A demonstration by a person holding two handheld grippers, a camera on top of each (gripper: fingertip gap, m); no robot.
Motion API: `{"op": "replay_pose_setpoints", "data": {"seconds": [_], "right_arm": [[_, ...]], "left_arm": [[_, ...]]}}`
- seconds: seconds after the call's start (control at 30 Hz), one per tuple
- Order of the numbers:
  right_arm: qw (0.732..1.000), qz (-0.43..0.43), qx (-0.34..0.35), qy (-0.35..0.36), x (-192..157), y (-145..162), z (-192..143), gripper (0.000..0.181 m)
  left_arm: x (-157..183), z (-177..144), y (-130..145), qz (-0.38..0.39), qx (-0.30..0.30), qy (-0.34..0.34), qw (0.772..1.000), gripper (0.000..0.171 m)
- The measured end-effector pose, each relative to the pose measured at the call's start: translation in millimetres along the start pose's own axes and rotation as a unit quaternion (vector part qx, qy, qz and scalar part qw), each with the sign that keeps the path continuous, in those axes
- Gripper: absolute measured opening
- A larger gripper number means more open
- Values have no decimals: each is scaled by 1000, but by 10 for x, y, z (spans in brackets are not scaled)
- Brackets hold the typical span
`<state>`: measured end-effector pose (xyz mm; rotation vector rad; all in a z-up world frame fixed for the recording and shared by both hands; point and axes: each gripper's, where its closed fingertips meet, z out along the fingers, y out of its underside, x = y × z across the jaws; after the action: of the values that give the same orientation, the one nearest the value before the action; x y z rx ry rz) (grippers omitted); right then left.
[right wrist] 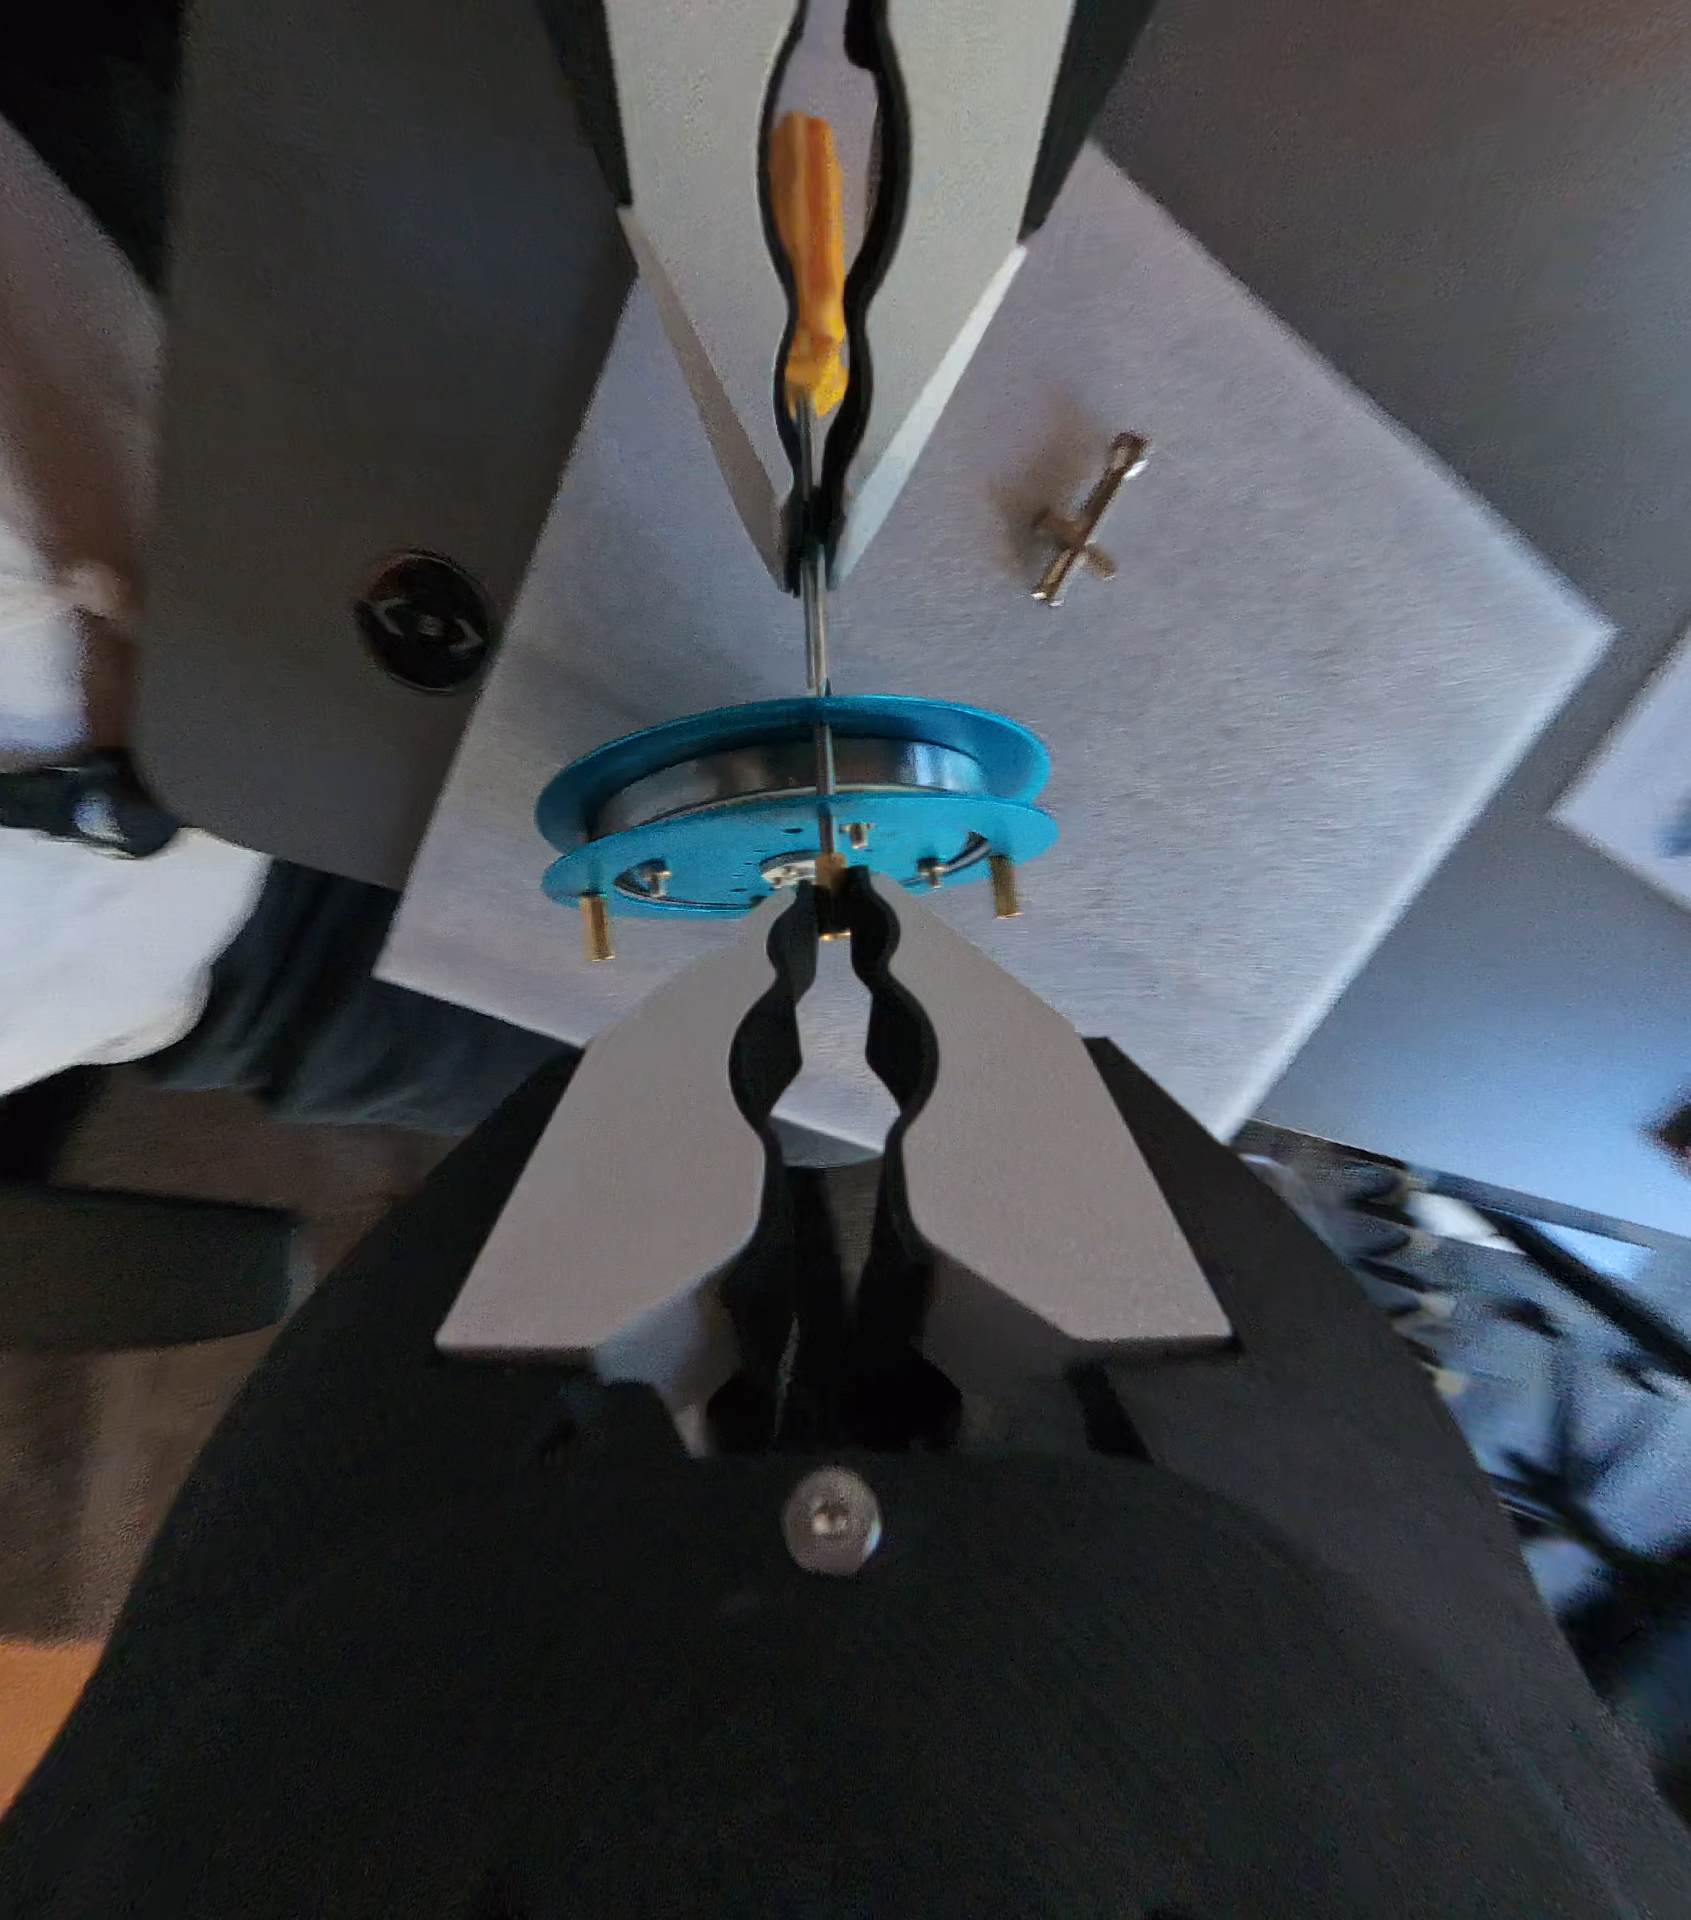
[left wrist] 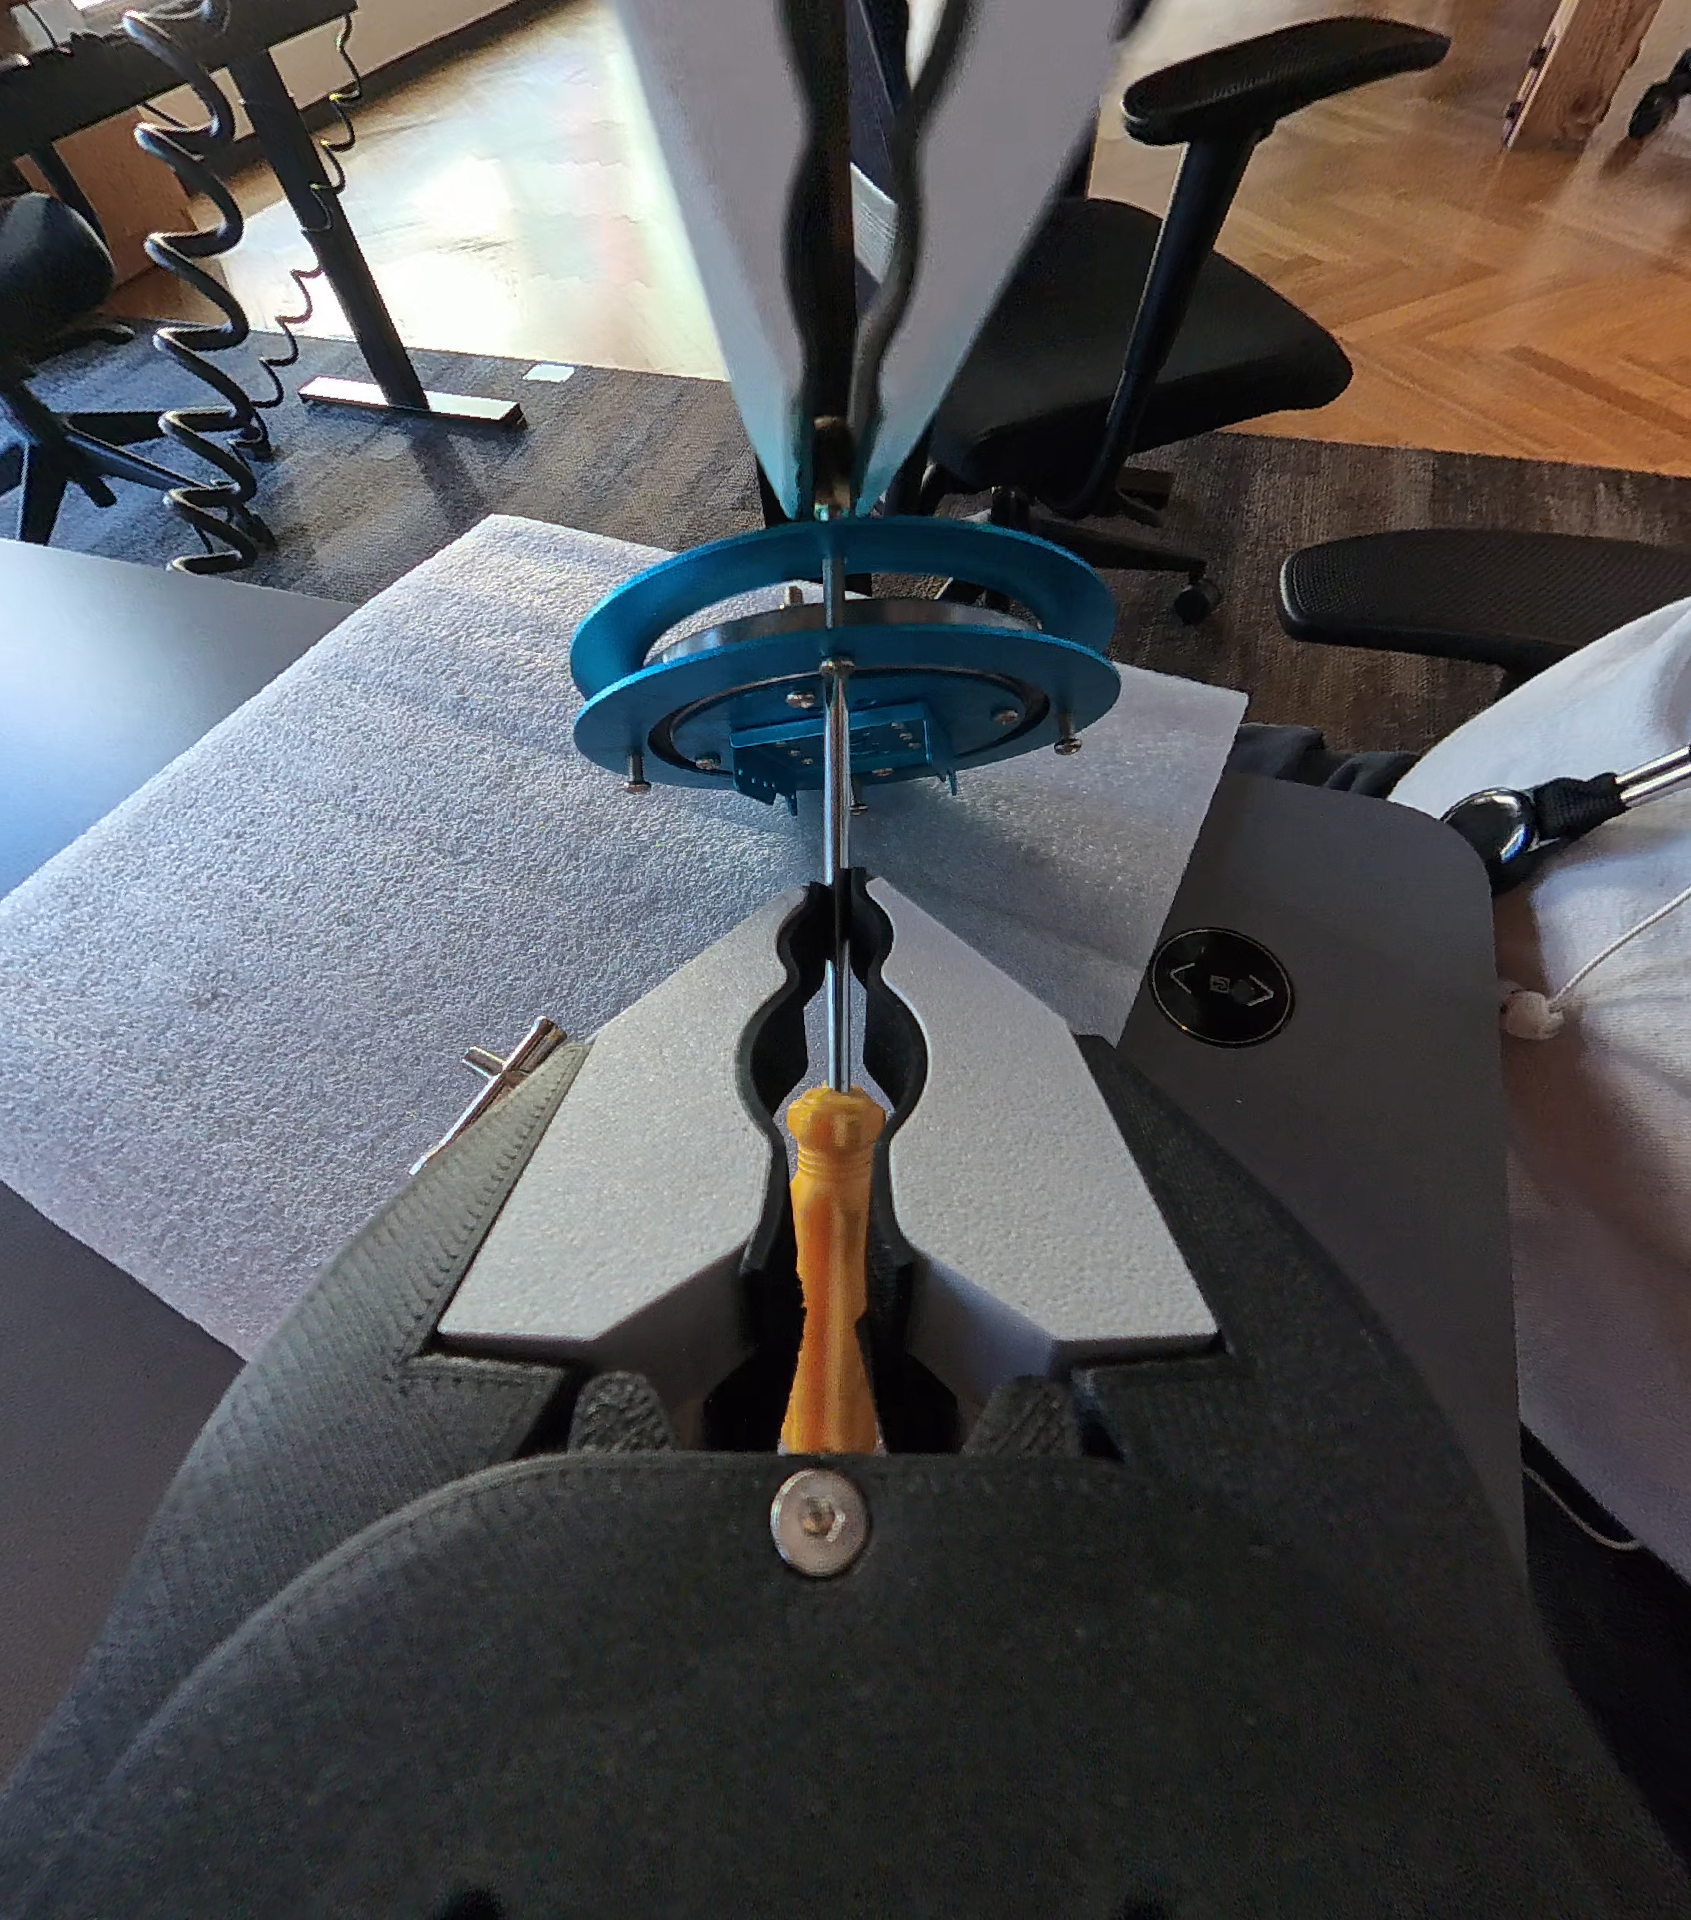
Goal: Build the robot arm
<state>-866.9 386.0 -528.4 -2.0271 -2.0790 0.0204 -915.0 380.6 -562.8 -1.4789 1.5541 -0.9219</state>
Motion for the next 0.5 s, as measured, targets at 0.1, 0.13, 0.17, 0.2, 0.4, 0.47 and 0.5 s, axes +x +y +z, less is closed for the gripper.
{"op": "replay_pose_setpoints", "data": {"seconds": [0.1, 0.13, 0.17, 0.2, 0.4, 0.47, 0.5], "right_arm": [[992, 66, -8, -106, -27, -1, 5, 5], [986, 91, -11, -137, -29, -5, 6, 5], [979, 119, -15, -167, -36, -7, 7, 5], [968, 150, -21, -202, -60, -6, 3, 5], [876, 312, -33, -366, -147, -34, -31, 5], [844, 351, -18, -406, -147, -53, -42, 5], [835, 359, -8, -417, -141, -58, -43, 5]], "left_arm": [[0, -2, 5, 7, -3, -5, 1000, 2], [-3, -5, 7, 9, -4, -7, 1000, 2], [-7, -6, 9, 10, -5, -9, 1000, 2], [-2, -8, 9, 11, -5, -8, 1000, 2], [14, -2, 8, 20, -7, -10, 1000, 2], [9, -4, 10, 20, -7, -12, 1000, 2], [10, -4, 10, 21, -7, -13, 1000, 2]]}}
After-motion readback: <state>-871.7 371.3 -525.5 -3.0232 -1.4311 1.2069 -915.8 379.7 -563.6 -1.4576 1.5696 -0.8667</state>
